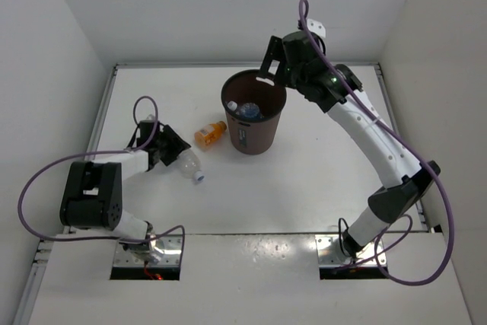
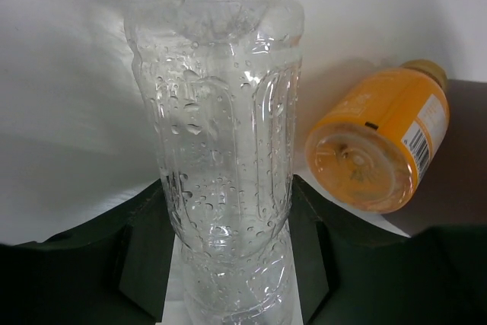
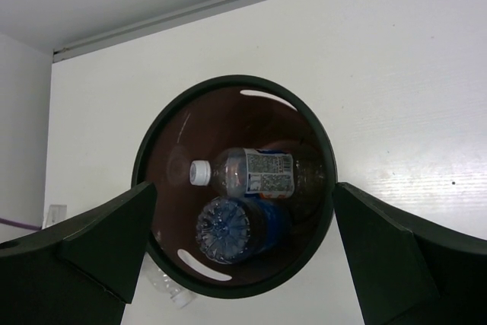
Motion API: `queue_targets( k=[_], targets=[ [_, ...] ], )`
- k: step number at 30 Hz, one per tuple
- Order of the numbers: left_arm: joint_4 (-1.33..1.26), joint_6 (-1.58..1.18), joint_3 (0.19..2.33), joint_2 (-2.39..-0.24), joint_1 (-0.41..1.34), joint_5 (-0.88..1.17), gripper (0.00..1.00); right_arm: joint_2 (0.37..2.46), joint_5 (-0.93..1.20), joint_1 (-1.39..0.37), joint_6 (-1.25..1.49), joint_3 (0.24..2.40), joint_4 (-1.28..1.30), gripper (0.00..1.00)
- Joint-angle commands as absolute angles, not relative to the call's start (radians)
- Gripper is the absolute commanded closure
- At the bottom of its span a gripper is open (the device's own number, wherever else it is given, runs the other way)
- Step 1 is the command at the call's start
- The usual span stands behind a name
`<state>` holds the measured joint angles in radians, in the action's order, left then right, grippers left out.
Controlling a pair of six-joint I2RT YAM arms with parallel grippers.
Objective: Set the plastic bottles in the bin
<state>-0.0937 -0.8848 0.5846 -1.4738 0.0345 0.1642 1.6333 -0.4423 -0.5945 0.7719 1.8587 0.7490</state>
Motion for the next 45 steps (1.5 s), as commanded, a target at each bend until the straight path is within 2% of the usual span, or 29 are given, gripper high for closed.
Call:
queue_targets(
  k=[1, 9, 11, 18, 24, 27, 34, 45],
  targets=[
    [-0.031, -0.878, 0.656, -1.488, 0.044, 0.103, 0.62, 1.597, -0.456, -0.58, 0.785, 1.853, 0.723, 0.0],
    [0.118, -0.763, 0.886, -1.523, 0.044, -0.037, 0.73, 1.588, -0.465, -0.571, 0.795, 1.841, 0.723, 0.0],
    [0.187, -0.744, 0.959, -1.523, 0.044, -0.127, 0.73, 1.579, -0.465, -0.571, 0.795, 1.83, 0.723, 0.0],
    [0.187, -0.647, 1.198, -1.523, 0.044, -0.239, 0.73, 1.56, -0.474, -0.561, 0.795, 1.81, 0.713, 0.0],
    [0.129, -0.647, 1.443, -1.584, 0.075, -0.167, 0.73, 1.539, -0.506, -0.552, 0.795, 1.787, 0.703, 0.0],
    [0.094, -0.681, 1.552, -1.617, 0.132, -0.1, 0.73, 1.539, -0.531, -0.552, 0.795, 1.787, 0.712, 0.0],
    [0.067, -0.62, 1.805, -1.69, 0.331, -0.11, 0.74, 1.506, -0.54, -0.552, 0.795, 1.73, 0.693, 0.0],
    [0.04, -0.48, 1.816, -1.718, 0.572, -0.137, 0.74, 1.497, -0.54, -0.543, 0.795, 1.721, 0.693, 0.0]
  ],
)
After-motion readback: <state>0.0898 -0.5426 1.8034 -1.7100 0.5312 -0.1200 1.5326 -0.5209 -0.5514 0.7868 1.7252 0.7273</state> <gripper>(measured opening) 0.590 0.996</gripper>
